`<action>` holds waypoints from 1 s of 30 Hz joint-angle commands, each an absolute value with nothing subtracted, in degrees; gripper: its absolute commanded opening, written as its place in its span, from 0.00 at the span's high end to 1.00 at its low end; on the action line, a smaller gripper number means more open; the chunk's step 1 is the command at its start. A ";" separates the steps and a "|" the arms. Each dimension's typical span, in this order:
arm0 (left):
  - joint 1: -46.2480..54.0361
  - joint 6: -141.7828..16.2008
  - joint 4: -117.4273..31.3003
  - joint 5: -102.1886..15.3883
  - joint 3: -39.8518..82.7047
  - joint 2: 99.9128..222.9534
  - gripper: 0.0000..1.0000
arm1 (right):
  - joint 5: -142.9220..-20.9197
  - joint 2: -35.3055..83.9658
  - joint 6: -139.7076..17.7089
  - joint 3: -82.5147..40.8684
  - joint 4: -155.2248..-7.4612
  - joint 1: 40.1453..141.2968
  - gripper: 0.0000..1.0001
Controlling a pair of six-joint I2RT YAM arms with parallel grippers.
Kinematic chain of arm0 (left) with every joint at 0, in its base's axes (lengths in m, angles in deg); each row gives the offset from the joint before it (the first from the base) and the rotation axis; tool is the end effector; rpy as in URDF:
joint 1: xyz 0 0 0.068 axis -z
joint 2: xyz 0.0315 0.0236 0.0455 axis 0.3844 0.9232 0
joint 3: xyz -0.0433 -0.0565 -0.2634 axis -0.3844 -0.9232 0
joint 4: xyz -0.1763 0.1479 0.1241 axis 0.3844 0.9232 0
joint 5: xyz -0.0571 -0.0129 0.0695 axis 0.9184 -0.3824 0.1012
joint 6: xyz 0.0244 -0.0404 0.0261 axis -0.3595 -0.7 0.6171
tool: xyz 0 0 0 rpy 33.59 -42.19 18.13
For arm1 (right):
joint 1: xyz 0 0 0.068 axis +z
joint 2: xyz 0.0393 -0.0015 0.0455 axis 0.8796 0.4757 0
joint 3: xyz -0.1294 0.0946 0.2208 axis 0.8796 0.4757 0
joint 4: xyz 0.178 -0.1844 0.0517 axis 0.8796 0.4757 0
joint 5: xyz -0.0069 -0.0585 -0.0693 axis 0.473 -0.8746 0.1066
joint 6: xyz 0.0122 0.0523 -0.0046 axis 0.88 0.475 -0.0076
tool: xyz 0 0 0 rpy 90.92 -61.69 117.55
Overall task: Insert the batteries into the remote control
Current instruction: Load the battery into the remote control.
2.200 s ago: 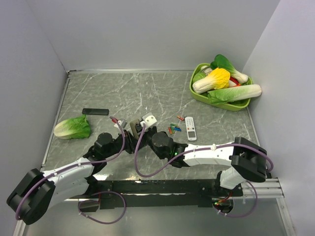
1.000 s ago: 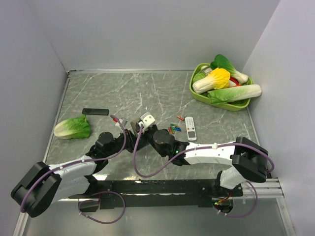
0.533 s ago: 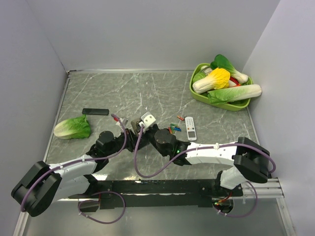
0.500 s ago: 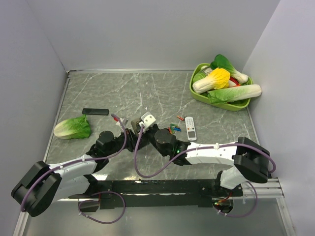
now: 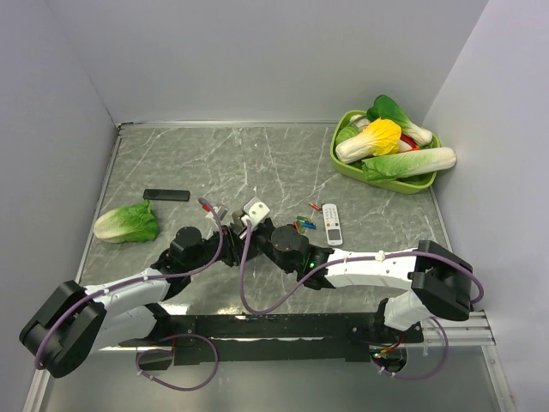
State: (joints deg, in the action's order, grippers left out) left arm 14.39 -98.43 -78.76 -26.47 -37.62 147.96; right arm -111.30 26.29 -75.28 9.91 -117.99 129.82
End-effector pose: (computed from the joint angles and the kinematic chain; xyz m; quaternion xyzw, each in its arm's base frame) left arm 0.1558 -0.1363 0.1813 0.0710 0.7625 -0.5410 0.3476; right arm 0.1328 0.2967 0.2676 -0.3304 0.6386 0.2276 0.6567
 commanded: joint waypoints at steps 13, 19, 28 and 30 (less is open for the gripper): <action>14.84 -96.48 -78.23 -28.02 -34.40 146.23 0.99 | -111.44 14.71 -73.97 9.37 -109.90 129.19 0.38; 14.84 -96.21 -77.79 -28.37 -34.22 145.88 0.99 | -109.53 10.14 -69.93 9.11 -100.86 125.76 0.36; 14.84 -95.77 -77.17 -27.84 -34.13 145.00 0.99 | -97.31 9.43 -66.15 7.71 -91.88 120.31 0.44; 14.84 -95.77 -77.08 -27.76 -33.96 144.83 0.99 | -94.84 10.22 -65.01 6.74 -89.95 119.69 0.47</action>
